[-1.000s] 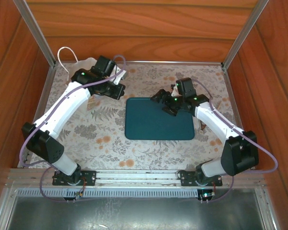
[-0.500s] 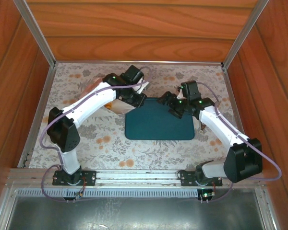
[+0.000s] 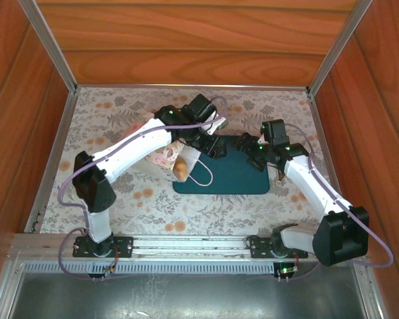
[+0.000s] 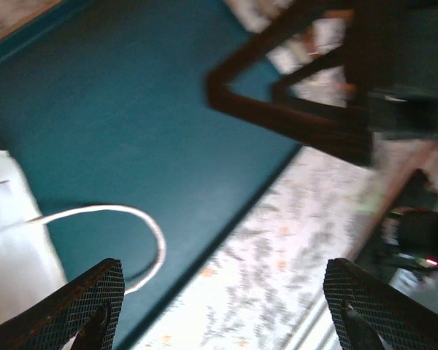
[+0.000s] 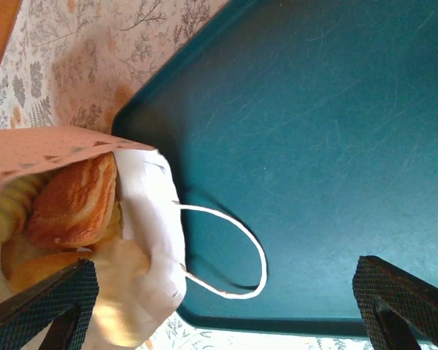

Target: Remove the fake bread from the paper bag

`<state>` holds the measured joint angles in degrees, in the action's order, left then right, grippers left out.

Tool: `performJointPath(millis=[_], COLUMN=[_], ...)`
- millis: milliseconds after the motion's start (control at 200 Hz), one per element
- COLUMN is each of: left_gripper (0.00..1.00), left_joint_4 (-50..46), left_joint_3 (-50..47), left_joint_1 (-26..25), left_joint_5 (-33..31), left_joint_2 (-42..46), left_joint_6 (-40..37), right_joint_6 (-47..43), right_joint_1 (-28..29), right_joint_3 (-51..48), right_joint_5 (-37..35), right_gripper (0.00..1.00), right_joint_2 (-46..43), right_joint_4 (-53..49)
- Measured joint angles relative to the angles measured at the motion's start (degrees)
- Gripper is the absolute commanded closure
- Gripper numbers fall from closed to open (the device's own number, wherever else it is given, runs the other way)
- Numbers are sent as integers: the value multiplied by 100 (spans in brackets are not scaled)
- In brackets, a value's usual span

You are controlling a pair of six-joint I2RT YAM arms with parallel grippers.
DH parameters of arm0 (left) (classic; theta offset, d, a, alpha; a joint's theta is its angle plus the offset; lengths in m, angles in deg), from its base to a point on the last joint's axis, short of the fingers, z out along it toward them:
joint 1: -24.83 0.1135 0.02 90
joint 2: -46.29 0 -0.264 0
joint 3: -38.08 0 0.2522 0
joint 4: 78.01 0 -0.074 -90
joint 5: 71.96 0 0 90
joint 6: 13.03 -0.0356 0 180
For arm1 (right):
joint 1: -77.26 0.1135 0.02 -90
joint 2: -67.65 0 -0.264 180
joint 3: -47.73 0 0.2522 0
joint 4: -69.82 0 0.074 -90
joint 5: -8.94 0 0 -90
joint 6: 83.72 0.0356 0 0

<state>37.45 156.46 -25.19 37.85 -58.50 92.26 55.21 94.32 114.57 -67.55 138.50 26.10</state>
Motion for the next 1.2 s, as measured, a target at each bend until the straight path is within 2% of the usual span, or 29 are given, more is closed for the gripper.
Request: performJointPath(millis=[235, 290, 410, 545, 640, 740, 800, 860, 985, 1080, 1199], left_gripper=[23, 23, 20, 10, 6, 6, 6, 6, 6, 6, 5], left_joint_4=[42, 59, 63, 201, 330, 483, 542, 688, 728, 723, 741], left_joint_3=[-273, -382, -564, -859, -1108, -1556, -1910, -2446, -3386, -3773, -3947], left_joint_1=[-111, -111, -111, -111, -111, 2, 363, 1036, 2004, 2264, 2330], left_joint_5=[841, 868, 883, 778, 358, -798, -1364, -1825, -2273, -2402, -2459], left_joint_2=[1338, 1609, 2107, 2745, 3228, 3827, 4140, 4459, 4719, 4684, 4666], left_joint_6=[-20, -20, -20, -24, -28, 52, 262, 538, 1060, 1357, 1534], right_joint_6=[-146, -188, -216, -221, -219, -190, -140, -66, 127, 319, 619], right_joint_1=[-28, -28, -28, -28, -28, -28, -22, -9, 85, 177, 326], right_joint_3=[28, 35, 61, 142, 142, 144, 179, 291, 758, 1163, 1556], right_joint_5=[625, 793, 1231, 1381, 1515, 1779, 1943, 2100, 2288, 2428, 2559], right_gripper=[9, 14, 15, 16, 15, 15, 15, 14, 14, 14, 14], right_joint_2=[195, 313, 494, 520, 518, 518, 518, 522, 695, 1099, 1853], right_joint_4=[282, 343, 490, 560, 612, 723, 802, 870, 1051, 1213, 1447])
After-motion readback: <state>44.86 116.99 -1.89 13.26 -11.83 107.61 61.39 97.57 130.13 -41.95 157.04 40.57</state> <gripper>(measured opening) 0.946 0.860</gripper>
